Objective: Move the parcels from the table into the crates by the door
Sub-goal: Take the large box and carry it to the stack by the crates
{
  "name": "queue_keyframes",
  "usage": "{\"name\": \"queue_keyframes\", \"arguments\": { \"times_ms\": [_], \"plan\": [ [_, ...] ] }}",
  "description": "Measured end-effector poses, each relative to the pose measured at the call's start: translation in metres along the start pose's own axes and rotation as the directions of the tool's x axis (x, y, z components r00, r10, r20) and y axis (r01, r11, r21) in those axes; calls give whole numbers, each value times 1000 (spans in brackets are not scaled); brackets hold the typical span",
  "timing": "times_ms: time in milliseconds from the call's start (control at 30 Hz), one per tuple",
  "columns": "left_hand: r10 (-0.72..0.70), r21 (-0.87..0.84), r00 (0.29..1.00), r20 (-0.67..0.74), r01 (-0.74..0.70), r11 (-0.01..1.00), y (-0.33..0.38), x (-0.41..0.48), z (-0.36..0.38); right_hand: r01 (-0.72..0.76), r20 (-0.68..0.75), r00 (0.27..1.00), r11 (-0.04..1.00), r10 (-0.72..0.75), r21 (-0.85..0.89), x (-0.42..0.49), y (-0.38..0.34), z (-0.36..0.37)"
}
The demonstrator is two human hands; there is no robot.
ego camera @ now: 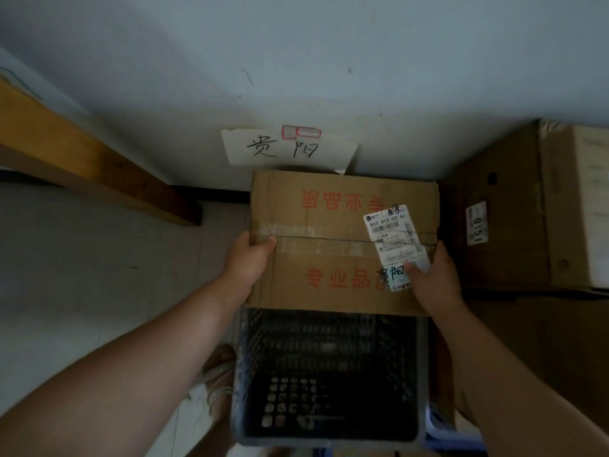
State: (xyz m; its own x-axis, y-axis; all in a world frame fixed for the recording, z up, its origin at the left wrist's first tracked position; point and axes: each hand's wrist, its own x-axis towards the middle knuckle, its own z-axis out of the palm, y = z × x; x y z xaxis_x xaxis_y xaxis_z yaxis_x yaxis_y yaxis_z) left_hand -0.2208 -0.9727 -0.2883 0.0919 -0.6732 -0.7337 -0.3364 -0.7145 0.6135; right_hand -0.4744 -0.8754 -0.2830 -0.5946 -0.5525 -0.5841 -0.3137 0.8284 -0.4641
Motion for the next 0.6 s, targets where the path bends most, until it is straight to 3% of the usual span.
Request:
{"name": "queue_keyframes", "arguments": {
  "times_ms": [133,233,300,367,467,533,600],
  "plan": [
    [157,265,983,-97,-126,956,-19,15,11,5,-69,998,1000,-5,2,16,14,18],
    [329,345,923,-198,-248,905,-33,28,18,33,-232,973,991,-3,126,29,20,35],
    [417,404,890,-185,-318,858,-47,38,22,80,-309,950,992,-45,101,32,28,50],
    [537,547,839,-86,-411,730,-66,44,28,142,-322,936,989,-145,-32,33,44,70],
    [689,743,706,164,-548,385,-90,50,35,287,-262,897,920,-355,-266,31,64,92],
    [660,803,685,307,-559,207,-99,55,40,379,-129,872,816,-473,-436,30,77,100],
    [577,821,716,393,-555,130,-104,63,45,432,53,872,715,-487,-549,31,88,105]
  ]
}}
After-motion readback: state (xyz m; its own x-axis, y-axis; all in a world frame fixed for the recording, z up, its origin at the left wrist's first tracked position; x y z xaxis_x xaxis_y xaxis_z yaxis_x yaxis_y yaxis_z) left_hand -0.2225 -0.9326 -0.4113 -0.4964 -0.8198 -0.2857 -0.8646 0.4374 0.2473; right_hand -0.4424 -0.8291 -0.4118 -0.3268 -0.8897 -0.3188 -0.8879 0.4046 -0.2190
